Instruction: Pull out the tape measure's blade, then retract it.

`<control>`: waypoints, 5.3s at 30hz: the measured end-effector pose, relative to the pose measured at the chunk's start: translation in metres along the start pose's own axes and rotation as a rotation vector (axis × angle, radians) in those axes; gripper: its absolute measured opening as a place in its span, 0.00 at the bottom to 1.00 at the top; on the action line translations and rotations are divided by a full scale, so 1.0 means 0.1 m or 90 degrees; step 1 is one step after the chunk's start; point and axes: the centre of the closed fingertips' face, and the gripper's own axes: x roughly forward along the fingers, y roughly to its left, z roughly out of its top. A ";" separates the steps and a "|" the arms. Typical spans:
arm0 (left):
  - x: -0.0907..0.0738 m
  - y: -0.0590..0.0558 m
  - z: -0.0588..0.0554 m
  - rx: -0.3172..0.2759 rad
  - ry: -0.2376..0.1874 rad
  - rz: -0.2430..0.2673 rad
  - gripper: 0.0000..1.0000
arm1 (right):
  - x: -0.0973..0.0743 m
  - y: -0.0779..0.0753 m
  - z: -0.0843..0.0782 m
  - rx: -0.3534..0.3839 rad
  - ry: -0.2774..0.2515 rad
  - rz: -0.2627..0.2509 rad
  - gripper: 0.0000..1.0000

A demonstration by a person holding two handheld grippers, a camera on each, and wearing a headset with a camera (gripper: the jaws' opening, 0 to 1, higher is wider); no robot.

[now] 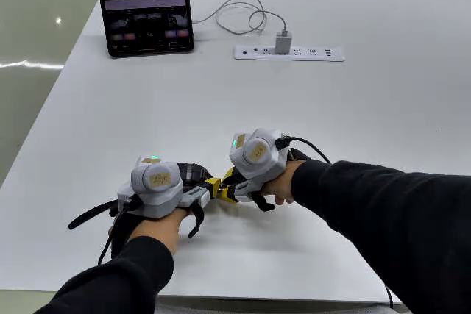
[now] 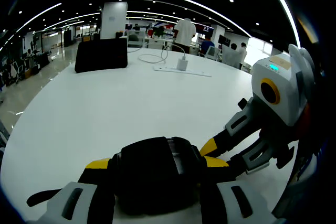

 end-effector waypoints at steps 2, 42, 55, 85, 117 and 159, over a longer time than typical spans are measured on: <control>0.00 0.00 0.00 -0.001 0.000 -0.001 0.62 | 0.00 0.01 -0.01 -0.011 0.000 -0.002 0.12; -0.01 0.00 0.00 -0.010 0.006 -0.016 0.61 | 0.07 0.04 0.05 -0.057 -0.003 0.002 0.10; -0.01 0.00 0.00 -0.010 0.006 -0.016 0.62 | 0.06 0.03 0.05 -0.044 -0.009 0.001 0.11; -0.03 0.01 0.00 -0.004 0.012 -0.026 0.65 | 0.04 0.03 0.07 -0.043 -0.002 0.006 0.15; -0.23 0.21 -0.05 -0.039 0.034 -0.003 1.00 | -0.08 0.27 0.20 0.066 -0.048 0.057 1.00; -0.59 0.21 0.02 0.124 0.060 -0.145 1.00 | -0.80 0.09 -0.09 0.154 -0.124 -0.119 1.00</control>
